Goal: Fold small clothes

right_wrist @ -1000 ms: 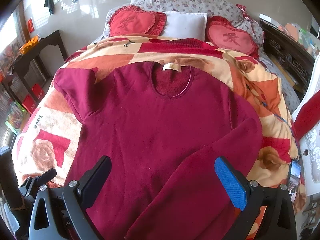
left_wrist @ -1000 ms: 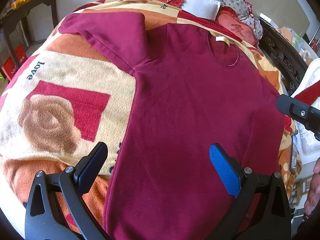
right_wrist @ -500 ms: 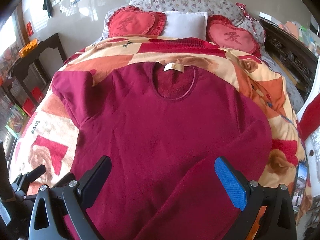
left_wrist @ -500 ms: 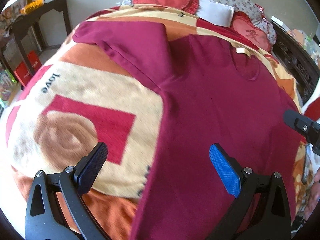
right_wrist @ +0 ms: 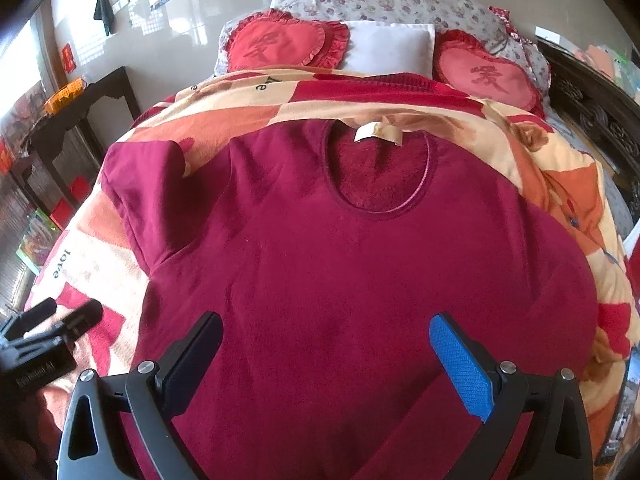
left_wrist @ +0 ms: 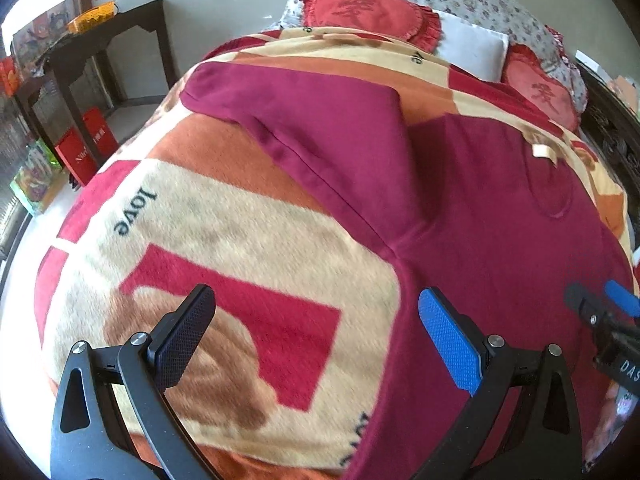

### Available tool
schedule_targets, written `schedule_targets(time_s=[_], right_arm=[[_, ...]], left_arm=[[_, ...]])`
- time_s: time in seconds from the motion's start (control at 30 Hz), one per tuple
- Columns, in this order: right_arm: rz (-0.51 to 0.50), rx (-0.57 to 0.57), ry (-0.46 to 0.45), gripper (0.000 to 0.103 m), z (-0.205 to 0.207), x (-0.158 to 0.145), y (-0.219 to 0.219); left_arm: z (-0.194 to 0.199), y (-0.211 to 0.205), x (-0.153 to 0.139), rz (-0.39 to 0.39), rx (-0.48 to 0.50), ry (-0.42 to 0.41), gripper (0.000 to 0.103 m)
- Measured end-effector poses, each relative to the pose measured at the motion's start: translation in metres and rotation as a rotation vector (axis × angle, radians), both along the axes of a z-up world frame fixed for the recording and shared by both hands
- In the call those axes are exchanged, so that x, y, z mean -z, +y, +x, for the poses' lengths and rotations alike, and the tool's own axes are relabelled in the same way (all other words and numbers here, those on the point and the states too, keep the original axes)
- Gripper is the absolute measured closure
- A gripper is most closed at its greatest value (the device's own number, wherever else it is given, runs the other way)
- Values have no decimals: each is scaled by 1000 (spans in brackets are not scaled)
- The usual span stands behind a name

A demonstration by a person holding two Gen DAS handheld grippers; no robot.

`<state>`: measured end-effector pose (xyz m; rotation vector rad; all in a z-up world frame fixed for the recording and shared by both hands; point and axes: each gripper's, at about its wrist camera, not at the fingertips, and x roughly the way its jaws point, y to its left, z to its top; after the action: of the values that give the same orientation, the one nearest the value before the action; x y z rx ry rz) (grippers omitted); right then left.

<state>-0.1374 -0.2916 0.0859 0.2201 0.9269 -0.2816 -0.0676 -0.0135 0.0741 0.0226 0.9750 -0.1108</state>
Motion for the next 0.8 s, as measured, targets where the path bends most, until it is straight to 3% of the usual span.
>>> schedule_targets(time_s=[0.33,0.8], right_arm=[[-46,-5,-22,0,17,-1,3],[-34,-6,-22,0,38,5,-1]], left_arm=[[23,-1,-1,7,6,0,1],[70,12,-8,28,-8,-45,1]])
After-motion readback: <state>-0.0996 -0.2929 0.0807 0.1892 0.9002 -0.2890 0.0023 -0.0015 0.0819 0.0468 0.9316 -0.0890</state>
